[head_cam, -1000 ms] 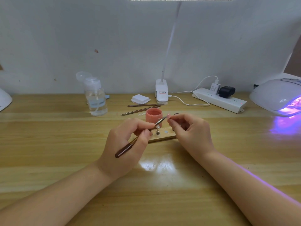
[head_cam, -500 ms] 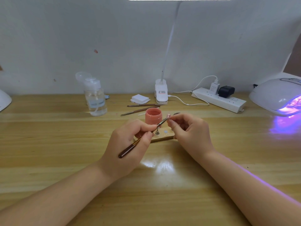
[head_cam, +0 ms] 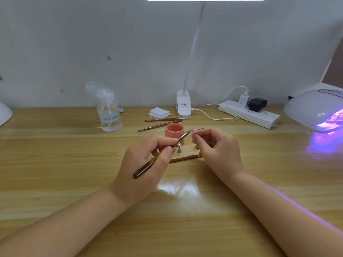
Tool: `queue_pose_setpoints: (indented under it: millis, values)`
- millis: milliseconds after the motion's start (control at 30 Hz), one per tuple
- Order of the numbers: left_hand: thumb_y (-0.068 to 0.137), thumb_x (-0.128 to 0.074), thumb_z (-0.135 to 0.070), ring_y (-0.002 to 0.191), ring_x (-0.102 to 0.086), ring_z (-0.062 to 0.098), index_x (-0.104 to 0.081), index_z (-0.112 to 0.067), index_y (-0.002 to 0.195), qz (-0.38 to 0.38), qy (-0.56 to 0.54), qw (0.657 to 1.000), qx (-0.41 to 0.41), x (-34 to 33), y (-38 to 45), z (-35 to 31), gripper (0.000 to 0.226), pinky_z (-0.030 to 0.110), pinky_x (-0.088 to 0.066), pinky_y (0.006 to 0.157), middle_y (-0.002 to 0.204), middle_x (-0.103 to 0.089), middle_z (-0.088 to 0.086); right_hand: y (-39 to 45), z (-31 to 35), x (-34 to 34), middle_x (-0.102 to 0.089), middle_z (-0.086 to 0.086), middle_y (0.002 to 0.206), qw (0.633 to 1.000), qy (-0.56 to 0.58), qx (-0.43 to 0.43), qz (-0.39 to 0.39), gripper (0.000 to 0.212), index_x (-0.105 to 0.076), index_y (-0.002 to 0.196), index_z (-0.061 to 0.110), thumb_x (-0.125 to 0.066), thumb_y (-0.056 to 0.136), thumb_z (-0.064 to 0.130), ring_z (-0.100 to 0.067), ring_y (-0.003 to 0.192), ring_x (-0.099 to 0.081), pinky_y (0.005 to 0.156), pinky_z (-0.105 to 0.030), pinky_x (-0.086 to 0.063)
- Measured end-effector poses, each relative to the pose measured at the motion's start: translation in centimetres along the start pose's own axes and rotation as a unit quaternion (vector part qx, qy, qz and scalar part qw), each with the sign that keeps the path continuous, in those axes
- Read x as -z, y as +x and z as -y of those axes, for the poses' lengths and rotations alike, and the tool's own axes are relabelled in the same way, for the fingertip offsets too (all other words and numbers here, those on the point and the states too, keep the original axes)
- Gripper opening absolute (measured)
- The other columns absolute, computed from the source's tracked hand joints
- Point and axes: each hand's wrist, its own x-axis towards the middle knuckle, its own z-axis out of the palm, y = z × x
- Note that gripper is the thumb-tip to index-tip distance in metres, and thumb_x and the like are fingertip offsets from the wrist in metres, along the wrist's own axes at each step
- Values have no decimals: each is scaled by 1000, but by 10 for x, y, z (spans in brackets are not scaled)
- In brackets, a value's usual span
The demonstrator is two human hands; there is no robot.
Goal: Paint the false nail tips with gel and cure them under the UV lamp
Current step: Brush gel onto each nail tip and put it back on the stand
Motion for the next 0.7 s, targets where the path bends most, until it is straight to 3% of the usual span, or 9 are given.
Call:
queue_pose_setpoints:
  millis: [200,333,500,633,700]
  values:
    - [91,-56,-21,87,-60,0,-69,-15,105,33,35,999,-1,-1,2,2,20,11,-40,76,93,-70,-10,0,0,0,-72,-1,78,1000,4,-5,6,9,-71,87,17,-71,85,9,-24,71,-68,66,-50,-56]
    - [90,-49,-30,84,-62,9,-68,-21,103,12,10,1000,17,0,0,1,25,21,-44,72,89,-70,-12,0,0,0,-72,0,77,1000,5,-11,5,8,-72,87,17,-72,85,10,-25,69,-67,66,-50,-55]
    - [91,-55,-24,87,-61,4,-69,-20,106,30,38,999,12,-1,1,1,21,14,-40,77,92,-70,-12,0,0,0,-72,-3,79,1000,2,-9,7,9,-71,87,18,-72,85,10,-28,69,-67,67,-51,-55]
    - [87,-48,-30,80,-60,12,-68,-23,96,5,12,1000,26,0,-1,-1,22,27,-47,70,84,-68,-9,0,0,1,-72,-1,78,1000,0,-13,4,5,-71,88,16,-71,85,12,-27,68,-67,67,-51,-55]
    - [89,-49,-30,82,-61,10,-66,-28,102,-1,15,1000,20,-1,0,-3,21,24,-47,72,88,-69,-13,0,0,1,-72,-2,79,1000,2,-12,5,4,-72,89,14,-72,85,13,-28,69,-67,67,-51,-55]
